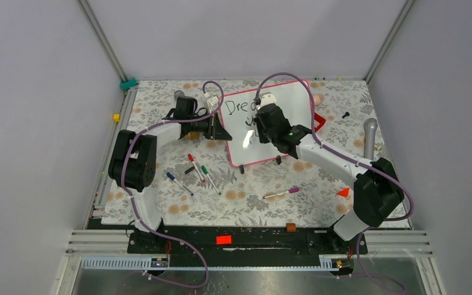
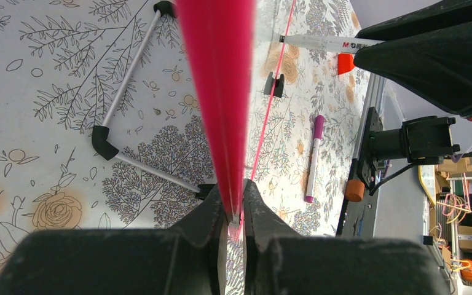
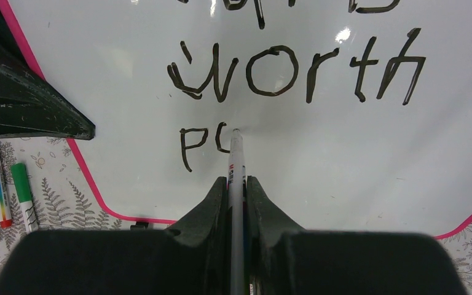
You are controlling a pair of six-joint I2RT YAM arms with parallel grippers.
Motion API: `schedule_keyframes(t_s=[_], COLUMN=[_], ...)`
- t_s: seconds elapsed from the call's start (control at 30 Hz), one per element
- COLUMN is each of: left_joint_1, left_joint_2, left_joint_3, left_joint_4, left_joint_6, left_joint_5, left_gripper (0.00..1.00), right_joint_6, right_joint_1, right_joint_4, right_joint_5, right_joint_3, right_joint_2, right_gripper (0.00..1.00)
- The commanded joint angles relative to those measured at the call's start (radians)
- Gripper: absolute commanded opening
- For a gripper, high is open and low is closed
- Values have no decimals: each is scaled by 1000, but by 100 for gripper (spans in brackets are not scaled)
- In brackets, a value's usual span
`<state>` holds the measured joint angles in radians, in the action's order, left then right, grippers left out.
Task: Write a sentence on the whiteboard
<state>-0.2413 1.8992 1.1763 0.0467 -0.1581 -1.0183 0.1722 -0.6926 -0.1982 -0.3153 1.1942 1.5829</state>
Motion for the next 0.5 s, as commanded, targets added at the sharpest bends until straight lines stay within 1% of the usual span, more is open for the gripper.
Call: schedule_keyframes(t_s=[0.0, 0.27, 0.47], left_joint_1=[-36, -36, -36], left_joint_2=[93, 93, 92], left_joint_3=[-47, -46, -47], left_joint_4=[150, 151, 151], left_joint_6=[93, 93, 94], left_joint_5=[263, 263, 262], left_gripper=[0, 0, 0], right_joint_6=[4, 7, 6], right_joint_1=[21, 21, 21], right_joint_4=[25, 15, 8], right_joint_5=[-32, -32, -33], right_joint_3=[-46, -112, -82], right_joint_2=[-17, -59, -70], right_gripper=[0, 0, 0])
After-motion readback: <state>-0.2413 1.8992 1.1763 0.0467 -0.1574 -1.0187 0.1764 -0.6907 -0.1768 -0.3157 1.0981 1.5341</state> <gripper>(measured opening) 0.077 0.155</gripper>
